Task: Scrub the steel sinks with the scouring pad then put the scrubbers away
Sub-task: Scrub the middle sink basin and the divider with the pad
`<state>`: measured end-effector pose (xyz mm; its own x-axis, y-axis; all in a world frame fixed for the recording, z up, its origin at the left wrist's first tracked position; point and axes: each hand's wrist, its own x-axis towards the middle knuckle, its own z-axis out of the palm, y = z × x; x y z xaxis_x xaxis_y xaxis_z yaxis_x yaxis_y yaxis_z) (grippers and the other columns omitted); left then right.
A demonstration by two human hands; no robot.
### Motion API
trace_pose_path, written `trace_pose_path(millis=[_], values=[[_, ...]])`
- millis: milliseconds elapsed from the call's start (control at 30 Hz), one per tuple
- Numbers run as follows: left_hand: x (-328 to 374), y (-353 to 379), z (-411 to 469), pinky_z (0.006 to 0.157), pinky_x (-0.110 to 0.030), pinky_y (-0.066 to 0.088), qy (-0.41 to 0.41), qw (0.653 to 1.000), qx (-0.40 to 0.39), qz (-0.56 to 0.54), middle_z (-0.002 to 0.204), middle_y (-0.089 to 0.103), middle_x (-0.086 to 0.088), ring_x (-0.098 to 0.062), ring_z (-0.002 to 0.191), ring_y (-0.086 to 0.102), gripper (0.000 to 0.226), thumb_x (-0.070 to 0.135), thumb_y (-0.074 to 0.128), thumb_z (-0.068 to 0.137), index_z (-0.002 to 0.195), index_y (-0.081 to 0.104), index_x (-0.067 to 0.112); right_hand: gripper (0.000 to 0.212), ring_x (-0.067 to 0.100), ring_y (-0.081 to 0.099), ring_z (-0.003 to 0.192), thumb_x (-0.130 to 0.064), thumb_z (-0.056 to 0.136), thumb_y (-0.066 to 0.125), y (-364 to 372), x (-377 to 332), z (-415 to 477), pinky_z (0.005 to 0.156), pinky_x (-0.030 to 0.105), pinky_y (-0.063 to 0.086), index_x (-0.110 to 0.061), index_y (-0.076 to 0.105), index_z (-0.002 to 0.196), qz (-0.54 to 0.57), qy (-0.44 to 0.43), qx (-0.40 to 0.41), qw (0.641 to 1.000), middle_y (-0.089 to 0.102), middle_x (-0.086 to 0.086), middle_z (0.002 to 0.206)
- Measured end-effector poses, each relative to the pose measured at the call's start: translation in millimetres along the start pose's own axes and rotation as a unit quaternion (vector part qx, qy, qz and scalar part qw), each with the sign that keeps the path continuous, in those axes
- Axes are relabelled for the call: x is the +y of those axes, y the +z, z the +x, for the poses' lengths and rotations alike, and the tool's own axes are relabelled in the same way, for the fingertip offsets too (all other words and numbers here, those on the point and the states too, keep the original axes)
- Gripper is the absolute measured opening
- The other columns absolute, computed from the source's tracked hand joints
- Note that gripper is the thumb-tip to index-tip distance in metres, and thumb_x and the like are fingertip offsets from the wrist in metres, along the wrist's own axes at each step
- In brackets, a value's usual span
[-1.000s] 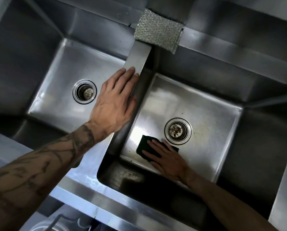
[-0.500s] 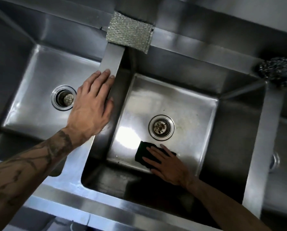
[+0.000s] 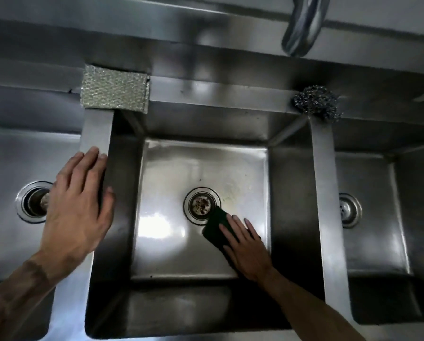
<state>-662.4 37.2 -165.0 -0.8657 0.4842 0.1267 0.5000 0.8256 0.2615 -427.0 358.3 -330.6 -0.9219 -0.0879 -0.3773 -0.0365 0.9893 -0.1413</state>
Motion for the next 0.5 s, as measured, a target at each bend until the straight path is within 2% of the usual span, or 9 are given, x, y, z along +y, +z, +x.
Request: trace_pose_path(millis=[133,200,333,433,500], values=[[-1.2,2.3,1.4,0.126,-0.06,0.029,-0.016,1.0,-0.012,-0.014,0.165,0.04,-0.022,-0.045,0.152,0.036,0.062,0.029,0.044,0.102,0.156,0.043,-0.002,0.065,0.027,0.017,0.155,-0.046,0.103,0.036,-8.4,2.8,2.4,0.124,0.049,0.022,-0.014,0.027,0.159,0.038,0.155,0.035,0.987,0.017,0.013,0.168],[0.4,3.5,2.4,0.125,-0.062,0.031,-0.02,1.0,-0.011,-0.017,0.164,0.041,-0.022,-0.046,0.152,0.036,0.062,0.03,0.043,0.102,0.156,0.043,-0.002,0.068,0.027,0.015,0.156,-0.047,0.102,0.037,-11.8,2.2,5.3,0.125,0.049,0.019,-0.012,0.025,0.159,0.037,0.146,0.045,0.988,0.015,0.012,0.168],[1.6,3.1,-0.9,0.128,-0.06,0.024,-0.01,0.999,-0.031,-0.032,0.165,0.036,-0.024,-0.045,0.154,0.03,0.062,0.025,0.04,0.102,0.157,0.039,-0.004,0.066,0.029,0.022,0.154,-0.045,0.101,0.041,-8.1,6.9,6.0,0.124,0.049,0.019,-0.019,0.024,0.159,-0.009,0.014,0.044,0.999,0.019,0.011,0.167],[-5.4,11.5,0.7,0.129,-0.063,0.023,-0.016,0.997,-0.024,-0.07,0.171,0.029,-0.008,-0.042,0.157,0.028,0.067,0.032,0.038,0.103,0.162,0.032,0.0,0.065,0.027,0.025,0.153,-0.046,0.101,0.039,1.1,7.1,0.8,0.122,0.046,0.018,-0.02,0.026,0.159,-0.001,0.067,0.042,0.997,0.015,0.009,0.167],[-7.4,15.8,4.3,0.127,-0.065,0.027,-0.015,0.998,-0.015,-0.064,0.168,0.035,-0.015,-0.046,0.153,0.033,0.069,0.033,0.04,0.1,0.159,0.036,-0.002,0.065,0.023,0.021,0.155,-0.046,0.102,0.036,0.6,4.4,5.6,0.123,0.045,0.017,-0.019,0.024,0.16,0.023,0.109,0.055,0.992,0.011,0.008,0.167]])
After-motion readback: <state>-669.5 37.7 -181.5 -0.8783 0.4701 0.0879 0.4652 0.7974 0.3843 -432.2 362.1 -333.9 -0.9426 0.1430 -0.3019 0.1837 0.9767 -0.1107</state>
